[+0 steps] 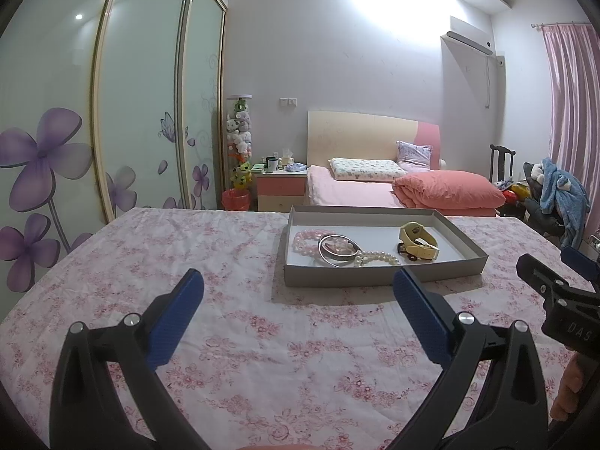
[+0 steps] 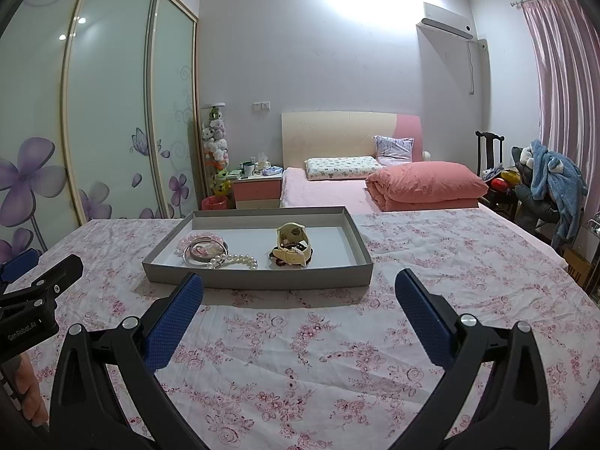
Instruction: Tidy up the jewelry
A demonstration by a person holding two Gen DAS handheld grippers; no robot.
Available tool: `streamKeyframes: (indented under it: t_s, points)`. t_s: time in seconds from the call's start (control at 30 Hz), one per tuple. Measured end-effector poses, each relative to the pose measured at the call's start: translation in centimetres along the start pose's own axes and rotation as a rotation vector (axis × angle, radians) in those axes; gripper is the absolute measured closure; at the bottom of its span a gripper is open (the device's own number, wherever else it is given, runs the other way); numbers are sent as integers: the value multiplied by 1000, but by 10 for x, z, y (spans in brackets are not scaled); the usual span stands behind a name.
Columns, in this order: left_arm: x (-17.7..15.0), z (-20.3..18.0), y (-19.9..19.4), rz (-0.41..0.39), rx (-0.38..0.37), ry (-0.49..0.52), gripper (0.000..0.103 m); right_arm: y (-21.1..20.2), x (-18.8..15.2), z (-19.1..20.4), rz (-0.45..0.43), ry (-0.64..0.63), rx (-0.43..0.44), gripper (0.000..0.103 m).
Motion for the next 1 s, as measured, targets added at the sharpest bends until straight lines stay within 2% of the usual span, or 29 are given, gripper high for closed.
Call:
streamKeyframes:
  t_s: [1.0]
  points:
    - [-2,-1,0,1,-5,2,4,0,1,0,2,2,1,2]
Point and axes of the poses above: each gripper's, at about its wrist camera, not at the fingertips, and y roughly the way its jaws point, z to its left, x to its top, the point moved 4 cm from there along y, roughly the way its jaws point, and after that the axes turned 12 degrees about -y, right-handed, at the moved point
